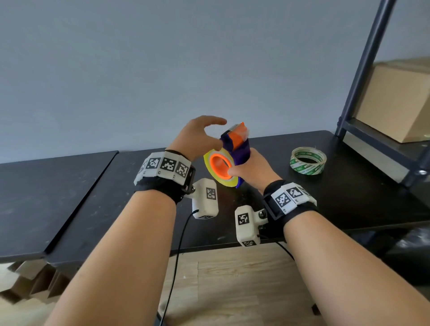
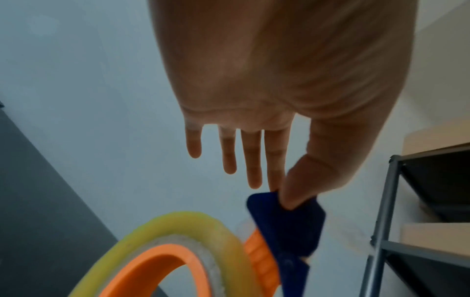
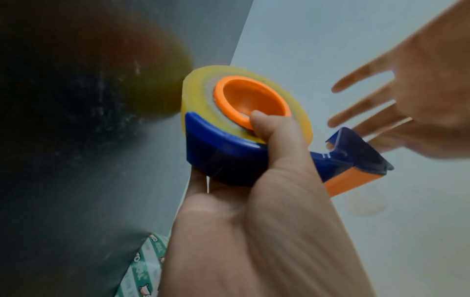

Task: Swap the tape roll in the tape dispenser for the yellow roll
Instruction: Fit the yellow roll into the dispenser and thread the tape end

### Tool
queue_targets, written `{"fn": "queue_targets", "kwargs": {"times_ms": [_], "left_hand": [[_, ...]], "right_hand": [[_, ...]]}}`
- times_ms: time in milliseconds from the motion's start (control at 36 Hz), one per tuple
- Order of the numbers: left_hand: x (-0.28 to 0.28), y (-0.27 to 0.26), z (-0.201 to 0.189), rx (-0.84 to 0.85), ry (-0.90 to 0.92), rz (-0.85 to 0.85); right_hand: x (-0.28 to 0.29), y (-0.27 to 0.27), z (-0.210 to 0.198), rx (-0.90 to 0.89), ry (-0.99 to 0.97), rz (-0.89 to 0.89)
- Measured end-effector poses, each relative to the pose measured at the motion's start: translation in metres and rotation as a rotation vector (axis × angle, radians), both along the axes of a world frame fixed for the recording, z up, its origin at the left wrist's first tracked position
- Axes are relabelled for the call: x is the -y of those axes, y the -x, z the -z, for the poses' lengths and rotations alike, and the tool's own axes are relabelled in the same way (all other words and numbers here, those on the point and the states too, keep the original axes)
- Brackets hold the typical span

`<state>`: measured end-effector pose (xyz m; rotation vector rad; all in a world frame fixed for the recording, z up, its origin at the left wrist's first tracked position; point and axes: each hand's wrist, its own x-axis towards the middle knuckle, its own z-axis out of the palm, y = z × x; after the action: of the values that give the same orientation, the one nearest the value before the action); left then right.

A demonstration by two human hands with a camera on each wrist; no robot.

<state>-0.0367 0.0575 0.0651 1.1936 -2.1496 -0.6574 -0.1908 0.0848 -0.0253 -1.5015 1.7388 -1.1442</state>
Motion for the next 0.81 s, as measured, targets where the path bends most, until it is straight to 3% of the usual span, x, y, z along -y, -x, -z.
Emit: {"fn": "queue_targets", "kwargs": {"times_ms": [83, 278, 611, 805], "left_hand": [[-0.004, 0.005, -0.007, -0.045, 0.016, 0.012], [-0.006, 0.016, -0.005, 0.086, 0.213, -0.049], [0.007, 0.006, -0.002, -0.114, 0.248, -0.181], [0.011, -0.005, -0.004, -0.257, 0.207, -0.276]], "right_hand": [[-0.001, -0.001, 0.000, 0.008, 0.011, -0.011], [0.001, -0.004, 0.002, 0.018, 0.014, 0.001], [0.001, -0.017, -0.007, 0.033, -0.015, -0.065], [-0.003, -0.023, -0.006, 0.179, -0.024, -0.114]]}}
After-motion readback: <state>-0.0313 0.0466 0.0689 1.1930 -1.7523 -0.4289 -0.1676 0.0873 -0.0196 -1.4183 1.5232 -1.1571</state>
